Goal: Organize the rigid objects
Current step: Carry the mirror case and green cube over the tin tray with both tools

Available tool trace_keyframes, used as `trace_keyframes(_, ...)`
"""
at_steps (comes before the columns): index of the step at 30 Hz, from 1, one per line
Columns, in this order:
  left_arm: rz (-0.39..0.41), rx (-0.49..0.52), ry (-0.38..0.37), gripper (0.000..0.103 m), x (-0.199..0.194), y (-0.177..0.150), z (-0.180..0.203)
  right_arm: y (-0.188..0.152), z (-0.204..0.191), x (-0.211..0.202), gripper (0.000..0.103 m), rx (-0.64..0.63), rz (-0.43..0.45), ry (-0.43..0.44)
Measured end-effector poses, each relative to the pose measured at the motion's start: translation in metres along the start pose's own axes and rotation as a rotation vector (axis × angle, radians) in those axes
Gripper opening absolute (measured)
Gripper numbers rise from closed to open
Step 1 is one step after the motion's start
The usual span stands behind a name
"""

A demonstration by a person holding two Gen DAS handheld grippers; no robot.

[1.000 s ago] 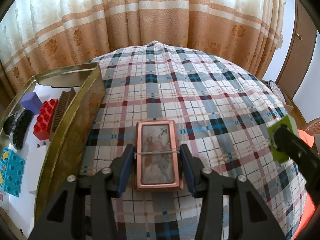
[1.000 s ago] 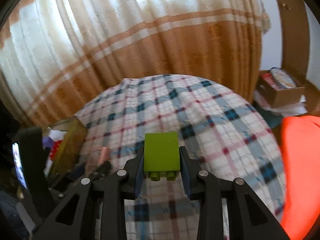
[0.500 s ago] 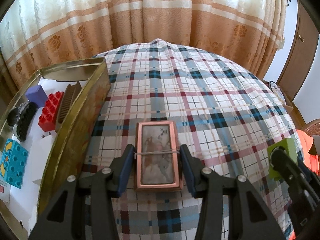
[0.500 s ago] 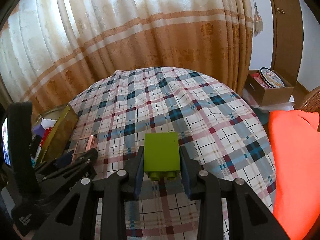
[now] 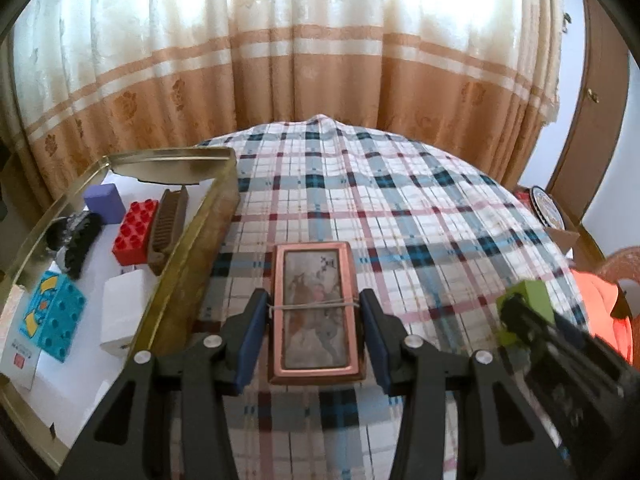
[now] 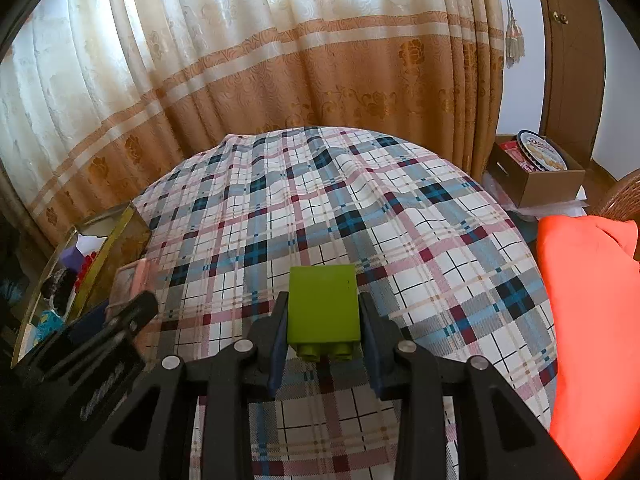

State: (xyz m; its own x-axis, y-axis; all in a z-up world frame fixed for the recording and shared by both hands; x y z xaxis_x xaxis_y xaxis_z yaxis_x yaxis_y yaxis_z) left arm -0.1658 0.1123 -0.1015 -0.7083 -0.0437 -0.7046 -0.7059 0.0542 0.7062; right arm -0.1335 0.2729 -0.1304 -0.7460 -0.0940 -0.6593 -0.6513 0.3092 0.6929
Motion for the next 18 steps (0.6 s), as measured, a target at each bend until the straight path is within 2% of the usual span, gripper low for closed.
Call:
trace_keyframes(13,-0.004,-0.025,-0.06,0.046,-0.03,-0.009,-0.028,0.0,-0.003,-0.003,0.035,-0.022,0.014,-0.05)
trace_keyframes(18,0.028,-0.021,-0.055,0.046,-0.045,-0.01,-0.043,-0.001,-0.01,-0.014,0.035,-0.022,0.041,-0.052)
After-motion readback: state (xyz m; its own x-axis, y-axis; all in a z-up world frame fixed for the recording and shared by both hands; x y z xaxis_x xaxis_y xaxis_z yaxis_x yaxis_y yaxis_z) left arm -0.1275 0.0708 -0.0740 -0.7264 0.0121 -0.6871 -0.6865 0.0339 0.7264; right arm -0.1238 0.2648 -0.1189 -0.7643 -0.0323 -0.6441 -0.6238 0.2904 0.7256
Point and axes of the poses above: each gripper's, at about its wrist camera, not at the fingertips, and x roughly the way its jaws point, z to its right, y to its top, the point moved 3 cm from there along x, roughly the way its jaws point, and after that the axes turned 8 degrees about y, right-handed, at the moved point
